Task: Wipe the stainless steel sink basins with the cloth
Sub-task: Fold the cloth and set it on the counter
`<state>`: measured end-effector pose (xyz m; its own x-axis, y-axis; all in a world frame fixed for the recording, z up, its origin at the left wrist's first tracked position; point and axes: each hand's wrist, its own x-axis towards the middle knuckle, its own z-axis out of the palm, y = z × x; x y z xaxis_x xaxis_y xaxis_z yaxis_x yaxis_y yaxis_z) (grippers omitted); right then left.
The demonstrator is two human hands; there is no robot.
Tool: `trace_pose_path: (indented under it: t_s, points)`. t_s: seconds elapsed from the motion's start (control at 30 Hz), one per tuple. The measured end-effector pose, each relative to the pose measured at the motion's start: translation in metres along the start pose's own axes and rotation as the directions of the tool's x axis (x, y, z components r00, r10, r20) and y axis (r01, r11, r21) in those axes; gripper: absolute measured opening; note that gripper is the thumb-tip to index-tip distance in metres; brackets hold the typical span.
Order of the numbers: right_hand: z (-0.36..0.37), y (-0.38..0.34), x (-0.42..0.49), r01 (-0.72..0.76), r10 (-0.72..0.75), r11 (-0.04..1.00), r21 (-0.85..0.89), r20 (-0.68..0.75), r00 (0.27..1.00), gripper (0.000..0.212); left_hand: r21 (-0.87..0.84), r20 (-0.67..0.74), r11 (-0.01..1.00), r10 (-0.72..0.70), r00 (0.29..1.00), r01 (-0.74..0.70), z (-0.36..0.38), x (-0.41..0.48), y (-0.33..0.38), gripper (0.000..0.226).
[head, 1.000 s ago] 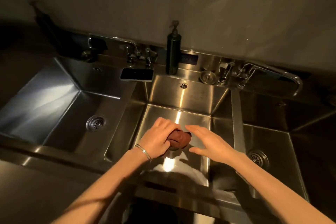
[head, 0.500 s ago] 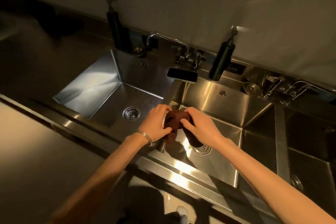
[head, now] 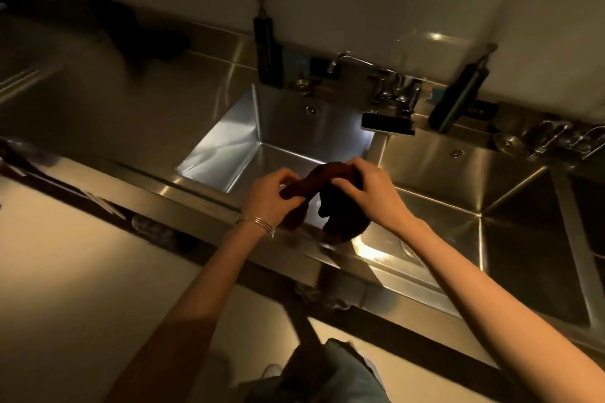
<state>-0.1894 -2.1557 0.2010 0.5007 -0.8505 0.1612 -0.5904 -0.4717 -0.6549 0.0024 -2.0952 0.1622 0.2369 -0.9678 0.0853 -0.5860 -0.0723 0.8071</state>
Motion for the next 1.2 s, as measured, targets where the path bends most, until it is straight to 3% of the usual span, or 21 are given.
trace_pose_path:
  t_s: [0.27, 0.4, 0.77, 0.93, 1.2]
  points:
    - [0.041, -0.04, 0.041, 0.098, -0.073, 0.989, -0.107, 0.219, 0.973, 0.046, 0.059, -0.08, 0.998, -0.033, 0.996, 0.038, -0.093, 0.001, -0.048, 0.018]
    - [0.062, -0.052, 0.076, 0.152, -0.107, 0.982, -0.115, 0.331, 0.938, 0.054, 0.062, -0.049, 0.996, -0.065, 0.997, 0.068, -0.126, 0.017, -0.075, 0.015]
    - [0.139, -0.077, 0.212, 0.111, -0.094, 0.993, -0.037, 0.298, 0.95, 0.027, 0.197, 0.134, 0.974, -0.141, 0.981, 0.113, -0.222, 0.136, -0.146, 0.011]
    - [0.159, -0.084, 0.266, 0.095, -0.084, 0.995, -0.026, 0.283, 0.956, 0.026, 0.308, 0.179, 0.947, -0.148, 0.973, 0.087, -0.251, 0.185, -0.169, 0.012]
    - [0.19, -0.113, 0.315, 0.11, -0.119, 0.993, 0.044, 0.339, 0.933, 0.022, 0.339, 0.225, 0.939, -0.135, 0.965, 0.053, -0.31, 0.227, -0.204, 0.016]
